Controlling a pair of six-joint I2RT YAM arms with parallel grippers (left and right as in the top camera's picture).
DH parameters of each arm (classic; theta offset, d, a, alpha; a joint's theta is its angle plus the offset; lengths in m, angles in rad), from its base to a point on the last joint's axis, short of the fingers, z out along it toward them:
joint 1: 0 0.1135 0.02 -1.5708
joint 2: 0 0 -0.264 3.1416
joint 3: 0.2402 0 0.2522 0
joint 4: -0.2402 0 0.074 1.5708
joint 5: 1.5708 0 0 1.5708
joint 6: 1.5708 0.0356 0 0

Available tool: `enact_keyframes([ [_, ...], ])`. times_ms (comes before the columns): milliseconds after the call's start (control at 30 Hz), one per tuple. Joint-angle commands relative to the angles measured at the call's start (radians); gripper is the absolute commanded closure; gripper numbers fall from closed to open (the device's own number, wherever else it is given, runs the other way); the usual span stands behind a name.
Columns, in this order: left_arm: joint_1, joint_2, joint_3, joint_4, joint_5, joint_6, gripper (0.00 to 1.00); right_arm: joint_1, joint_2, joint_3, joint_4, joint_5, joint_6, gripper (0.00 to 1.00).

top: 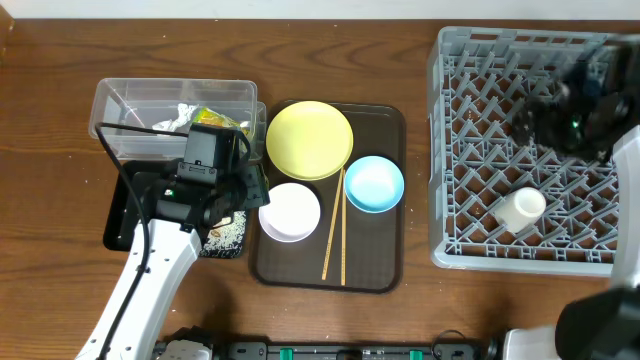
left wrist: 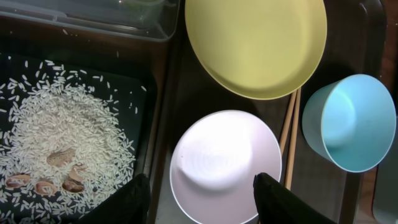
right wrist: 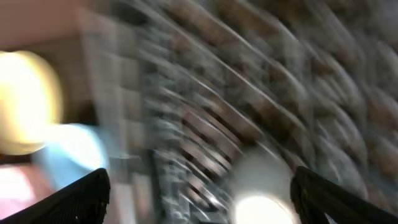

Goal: Sort waste into correct bins and load items into the dishwasher rack
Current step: 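Reach the right gripper to the blue bowl and lift it toward the rack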

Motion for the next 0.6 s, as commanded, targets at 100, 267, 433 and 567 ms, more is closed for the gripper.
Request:
enact_keyframes([
  [100, 0.003, 0.010, -0.002, -0.006, -0.013, 0.017, 0.44, 0.204, -0.010, 0.003, 0.051, -0.233, -0.167, 0.11],
  [267, 0.003, 0.010, -0.002, -0.006, -0.013, 0.017, 0.44, 0.384, 0.056, -0.035, 0.077, -0.051, -0.160, 0.11],
  [433, 0.003, 0.010, -0.002, -0.005, -0.013, 0.017, 0.44, 0.508, 0.162, -0.037, 0.079, 0.071, -0.124, 0.10],
  [567, 0.003, 0.010, -0.002, -0.006, -0.013, 0.017, 0.43, 0.561, 0.260, -0.037, 0.085, 0.116, -0.084, 0.14],
])
